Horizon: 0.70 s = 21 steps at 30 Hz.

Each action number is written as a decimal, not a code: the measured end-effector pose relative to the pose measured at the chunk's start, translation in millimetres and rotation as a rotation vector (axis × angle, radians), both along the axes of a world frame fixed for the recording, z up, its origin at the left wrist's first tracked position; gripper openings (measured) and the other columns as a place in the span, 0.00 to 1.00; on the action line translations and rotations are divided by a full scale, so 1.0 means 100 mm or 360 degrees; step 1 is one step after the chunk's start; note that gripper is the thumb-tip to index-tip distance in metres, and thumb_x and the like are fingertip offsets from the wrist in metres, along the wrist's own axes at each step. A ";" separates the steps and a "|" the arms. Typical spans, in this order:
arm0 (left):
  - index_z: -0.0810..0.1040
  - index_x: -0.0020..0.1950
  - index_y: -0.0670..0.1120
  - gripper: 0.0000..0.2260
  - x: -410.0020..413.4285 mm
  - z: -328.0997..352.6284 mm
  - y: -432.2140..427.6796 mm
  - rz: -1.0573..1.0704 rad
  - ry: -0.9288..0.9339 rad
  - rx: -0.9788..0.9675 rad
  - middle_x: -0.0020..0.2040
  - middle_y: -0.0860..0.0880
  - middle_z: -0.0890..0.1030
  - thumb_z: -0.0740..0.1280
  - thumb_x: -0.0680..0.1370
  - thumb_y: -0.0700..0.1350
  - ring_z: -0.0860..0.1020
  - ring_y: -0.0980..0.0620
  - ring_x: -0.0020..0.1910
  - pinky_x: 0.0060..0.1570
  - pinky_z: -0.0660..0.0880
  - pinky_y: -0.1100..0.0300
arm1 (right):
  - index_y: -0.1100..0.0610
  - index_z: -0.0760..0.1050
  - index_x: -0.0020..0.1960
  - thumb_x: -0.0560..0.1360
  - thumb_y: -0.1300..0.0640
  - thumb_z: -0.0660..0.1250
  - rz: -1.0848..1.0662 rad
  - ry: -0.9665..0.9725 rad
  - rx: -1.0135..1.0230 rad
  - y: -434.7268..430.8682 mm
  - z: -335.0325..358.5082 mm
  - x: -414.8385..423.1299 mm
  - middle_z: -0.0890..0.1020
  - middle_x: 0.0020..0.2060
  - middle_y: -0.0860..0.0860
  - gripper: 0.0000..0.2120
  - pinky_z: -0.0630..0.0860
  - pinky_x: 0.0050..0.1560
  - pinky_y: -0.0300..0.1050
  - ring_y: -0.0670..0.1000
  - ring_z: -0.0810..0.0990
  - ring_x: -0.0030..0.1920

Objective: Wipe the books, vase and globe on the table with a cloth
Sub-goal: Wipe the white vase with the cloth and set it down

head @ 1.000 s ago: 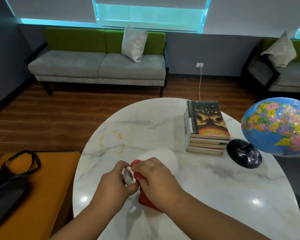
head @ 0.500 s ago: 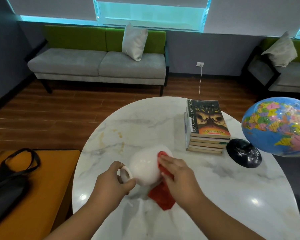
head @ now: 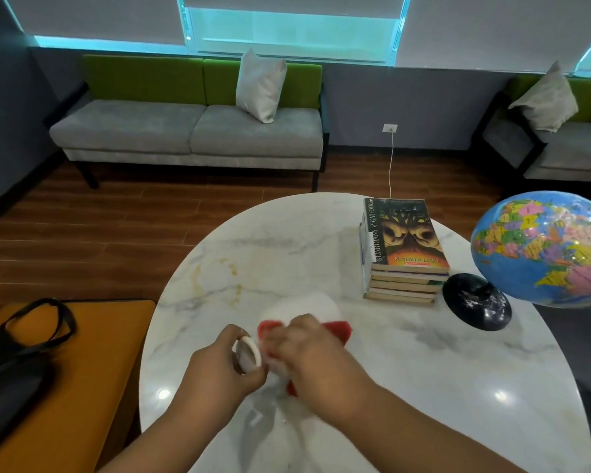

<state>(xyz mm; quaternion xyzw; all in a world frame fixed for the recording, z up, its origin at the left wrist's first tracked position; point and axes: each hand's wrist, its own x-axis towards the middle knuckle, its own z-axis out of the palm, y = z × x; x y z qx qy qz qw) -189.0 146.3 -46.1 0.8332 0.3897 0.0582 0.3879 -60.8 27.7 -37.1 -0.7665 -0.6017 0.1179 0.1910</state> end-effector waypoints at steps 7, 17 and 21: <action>0.68 0.53 0.61 0.20 -0.02 0.03 -0.02 -0.0182 0.0025 0.0147 0.36 0.54 0.79 0.74 0.68 0.50 0.79 0.56 0.35 0.38 0.78 0.63 | 0.51 0.79 0.61 0.74 0.64 0.63 -0.0483 0.0207 0.0007 0.07 0.06 0.43 0.81 0.59 0.48 0.19 0.66 0.63 0.34 0.54 0.75 0.60; 0.69 0.53 0.61 0.20 -0.05 -0.02 0.05 -0.0168 0.0006 0.0087 0.37 0.55 0.79 0.75 0.69 0.49 0.78 0.58 0.34 0.34 0.76 0.67 | 0.46 0.67 0.72 0.78 0.62 0.58 -0.0408 0.0249 0.0059 -0.12 -0.01 0.14 0.69 0.68 0.39 0.24 0.45 0.61 0.18 0.42 0.63 0.68; 0.72 0.54 0.58 0.18 -0.10 -0.06 0.10 -0.0093 -0.0017 -0.0018 0.36 0.54 0.81 0.75 0.68 0.48 0.79 0.57 0.34 0.31 0.73 0.69 | 0.51 0.71 0.70 0.76 0.67 0.62 -0.0672 0.0346 0.0079 -0.25 -0.21 0.46 0.72 0.69 0.45 0.24 0.49 0.64 0.22 0.47 0.69 0.70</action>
